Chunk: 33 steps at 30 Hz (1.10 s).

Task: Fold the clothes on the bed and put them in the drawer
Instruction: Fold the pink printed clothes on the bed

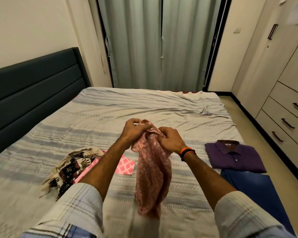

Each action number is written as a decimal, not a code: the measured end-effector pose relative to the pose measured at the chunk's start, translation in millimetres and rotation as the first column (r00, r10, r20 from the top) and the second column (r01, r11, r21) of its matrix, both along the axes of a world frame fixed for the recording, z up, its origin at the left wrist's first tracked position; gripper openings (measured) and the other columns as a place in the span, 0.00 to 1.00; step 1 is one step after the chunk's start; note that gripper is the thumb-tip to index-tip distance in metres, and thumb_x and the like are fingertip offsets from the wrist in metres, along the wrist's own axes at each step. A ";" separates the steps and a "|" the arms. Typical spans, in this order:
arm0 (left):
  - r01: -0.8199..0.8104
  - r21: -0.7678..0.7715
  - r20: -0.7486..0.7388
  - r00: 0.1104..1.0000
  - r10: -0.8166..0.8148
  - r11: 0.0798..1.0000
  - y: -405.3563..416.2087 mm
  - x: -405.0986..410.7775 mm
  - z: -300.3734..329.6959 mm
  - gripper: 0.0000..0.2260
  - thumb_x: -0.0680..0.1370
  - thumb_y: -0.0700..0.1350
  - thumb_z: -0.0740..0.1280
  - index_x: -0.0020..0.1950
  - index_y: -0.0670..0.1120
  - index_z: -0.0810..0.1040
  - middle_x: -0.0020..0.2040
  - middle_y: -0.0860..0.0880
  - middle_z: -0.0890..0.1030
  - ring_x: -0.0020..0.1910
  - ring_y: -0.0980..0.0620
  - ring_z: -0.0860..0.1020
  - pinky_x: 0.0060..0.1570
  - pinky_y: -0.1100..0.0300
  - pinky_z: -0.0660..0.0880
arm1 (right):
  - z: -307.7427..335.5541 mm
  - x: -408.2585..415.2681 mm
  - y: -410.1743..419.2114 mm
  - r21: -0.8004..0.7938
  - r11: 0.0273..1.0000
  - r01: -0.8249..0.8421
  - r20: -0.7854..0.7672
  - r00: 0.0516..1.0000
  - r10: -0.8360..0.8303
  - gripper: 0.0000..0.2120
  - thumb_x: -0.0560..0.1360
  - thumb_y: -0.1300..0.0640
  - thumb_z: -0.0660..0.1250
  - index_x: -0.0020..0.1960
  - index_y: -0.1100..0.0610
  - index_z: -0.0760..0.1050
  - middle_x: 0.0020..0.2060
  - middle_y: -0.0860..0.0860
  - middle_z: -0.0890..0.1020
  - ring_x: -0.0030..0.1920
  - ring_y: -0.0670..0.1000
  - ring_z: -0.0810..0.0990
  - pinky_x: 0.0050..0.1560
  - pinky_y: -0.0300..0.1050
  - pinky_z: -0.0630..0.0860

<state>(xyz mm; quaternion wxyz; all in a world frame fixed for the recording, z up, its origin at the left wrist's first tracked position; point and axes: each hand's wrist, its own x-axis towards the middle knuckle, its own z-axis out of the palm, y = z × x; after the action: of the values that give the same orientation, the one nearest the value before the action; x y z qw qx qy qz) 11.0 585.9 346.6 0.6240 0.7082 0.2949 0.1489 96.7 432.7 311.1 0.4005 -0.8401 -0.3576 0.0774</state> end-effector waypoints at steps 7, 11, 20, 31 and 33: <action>0.078 0.419 -0.107 0.994 -0.037 0.905 40.3 -6.2 -13.8 0.09 0.67 0.44 0.79 0.43 0.52 0.83 0.43 0.51 0.85 0.44 0.52 0.81 0.41 0.63 0.74 | 10.0 19.6 -0.8 0.028 0.985 0.170 0.088 0.981 -0.172 0.12 0.72 0.41 0.71 0.46 0.48 0.84 0.42 0.45 0.85 0.46 0.49 0.81 0.47 0.47 0.77; 0.048 0.535 -0.195 0.979 0.068 0.843 56.1 -4.5 -11.9 0.13 0.62 0.58 0.81 0.41 0.55 0.85 0.42 0.53 0.85 0.44 0.53 0.81 0.46 0.58 0.77 | 14.4 30.5 -7.3 -0.125 0.969 0.215 0.178 0.965 -0.191 0.15 0.66 0.37 0.74 0.45 0.47 0.84 0.42 0.44 0.85 0.45 0.49 0.81 0.46 0.47 0.77; 0.155 0.670 -0.321 0.942 0.095 0.726 97.4 -7.8 -10.8 0.16 0.66 0.57 0.78 0.50 0.54 0.86 0.48 0.50 0.85 0.51 0.47 0.81 0.49 0.56 0.77 | 14.9 51.4 -18.0 0.000 0.917 0.398 -0.001 0.917 -0.398 0.13 0.62 0.45 0.81 0.43 0.49 0.85 0.38 0.47 0.85 0.43 0.49 0.81 0.45 0.46 0.78; -0.115 0.165 0.171 0.981 0.086 0.980 90.9 -1.3 -3.7 0.11 0.65 0.50 0.81 0.39 0.45 0.85 0.38 0.50 0.86 0.39 0.51 0.84 0.41 0.56 0.81 | 28.7 46.0 -19.2 0.468 0.744 0.476 -0.542 0.820 -0.184 0.02 0.72 0.62 0.74 0.42 0.58 0.83 0.39 0.50 0.86 0.43 0.52 0.84 0.46 0.45 0.81; -0.089 0.142 0.212 0.975 0.058 0.986 84.7 -2.2 -0.5 0.09 0.69 0.46 0.79 0.45 0.43 0.86 0.42 0.48 0.86 0.42 0.50 0.84 0.41 0.59 0.81 | 34.0 45.4 -20.7 0.504 0.730 0.462 -0.566 0.815 -0.125 0.02 0.75 0.62 0.72 0.45 0.58 0.83 0.43 0.52 0.86 0.46 0.52 0.84 0.50 0.47 0.81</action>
<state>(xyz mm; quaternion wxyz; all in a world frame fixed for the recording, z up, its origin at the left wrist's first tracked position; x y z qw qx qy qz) 8.8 670.5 346.1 0.5900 0.7225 0.2421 0.2669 142.0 411.9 345.1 0.7386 -0.6583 -0.1047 0.1009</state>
